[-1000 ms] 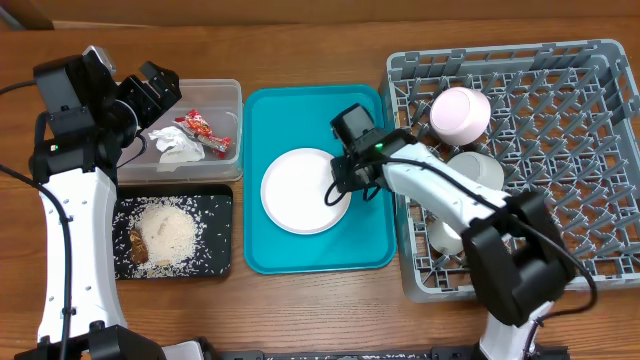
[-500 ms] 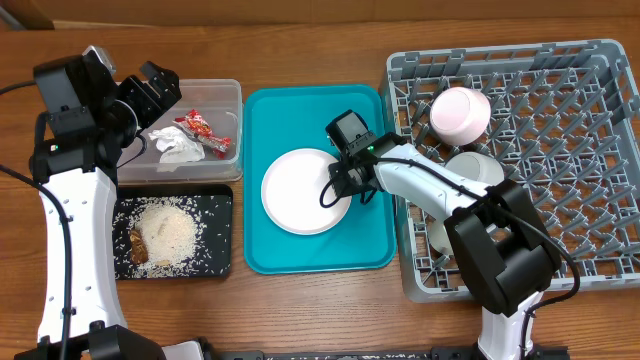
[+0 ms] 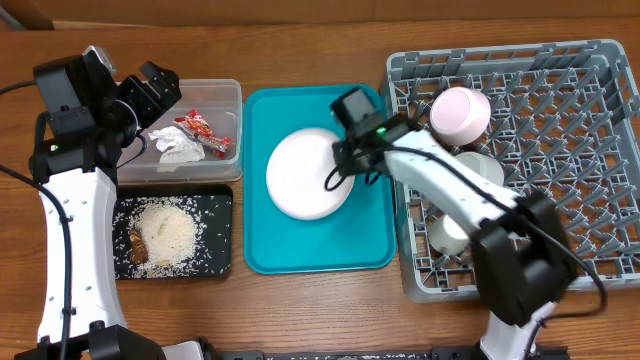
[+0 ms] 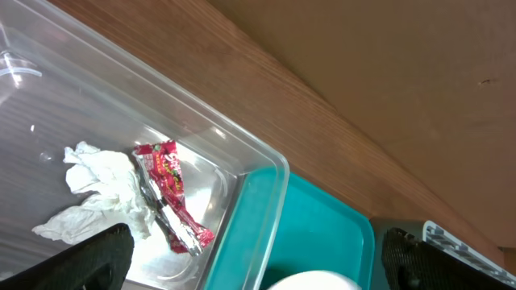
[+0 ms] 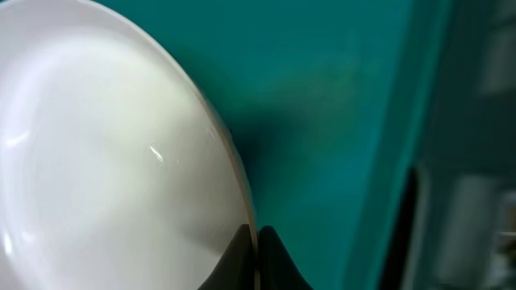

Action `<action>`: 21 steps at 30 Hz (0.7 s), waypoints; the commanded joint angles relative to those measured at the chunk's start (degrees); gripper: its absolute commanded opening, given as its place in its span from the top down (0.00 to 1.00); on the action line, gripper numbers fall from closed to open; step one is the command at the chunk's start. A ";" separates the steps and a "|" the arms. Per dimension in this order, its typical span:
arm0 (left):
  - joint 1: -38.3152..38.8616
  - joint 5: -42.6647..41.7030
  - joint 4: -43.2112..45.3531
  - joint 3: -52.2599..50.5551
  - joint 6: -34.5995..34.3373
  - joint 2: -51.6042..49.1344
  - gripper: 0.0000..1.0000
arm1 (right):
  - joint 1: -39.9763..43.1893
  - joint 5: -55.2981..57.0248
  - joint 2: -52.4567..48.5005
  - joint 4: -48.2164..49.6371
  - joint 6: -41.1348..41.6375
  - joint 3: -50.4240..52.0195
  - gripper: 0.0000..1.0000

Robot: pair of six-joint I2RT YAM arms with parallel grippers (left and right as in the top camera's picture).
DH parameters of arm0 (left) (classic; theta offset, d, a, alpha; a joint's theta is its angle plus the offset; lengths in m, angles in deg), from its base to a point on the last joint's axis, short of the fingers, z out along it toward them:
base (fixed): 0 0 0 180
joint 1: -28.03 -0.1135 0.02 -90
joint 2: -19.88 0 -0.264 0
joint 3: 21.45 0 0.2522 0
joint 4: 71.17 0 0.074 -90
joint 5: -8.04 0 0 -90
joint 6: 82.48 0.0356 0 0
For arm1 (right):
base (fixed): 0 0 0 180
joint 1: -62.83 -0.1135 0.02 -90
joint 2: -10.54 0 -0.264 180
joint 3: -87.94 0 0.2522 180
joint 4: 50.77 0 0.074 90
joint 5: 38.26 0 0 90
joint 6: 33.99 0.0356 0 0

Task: Sort waste into correct bins and load items into the dishwasher
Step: 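Lift the white plate and carry it right into the rack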

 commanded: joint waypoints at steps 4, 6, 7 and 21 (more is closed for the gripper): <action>0.13 0.35 0.07 0.57 -0.37 -0.33 0.00 | 4.59 5.81 9.68 -0.68 -7.80 -2.60 0.96; 0.13 0.35 0.07 0.57 -0.37 -0.33 0.00 | 6.21 6.97 11.78 -0.90 -7.82 -2.60 0.96; 0.13 0.35 0.07 0.57 -0.37 -0.33 0.00 | 7.13 7.72 12.90 -0.94 -8.09 -2.60 0.96; 0.13 0.35 0.07 0.57 -0.37 -0.33 0.00 | 26.60 14.60 22.99 -1.11 -19.10 -2.60 0.96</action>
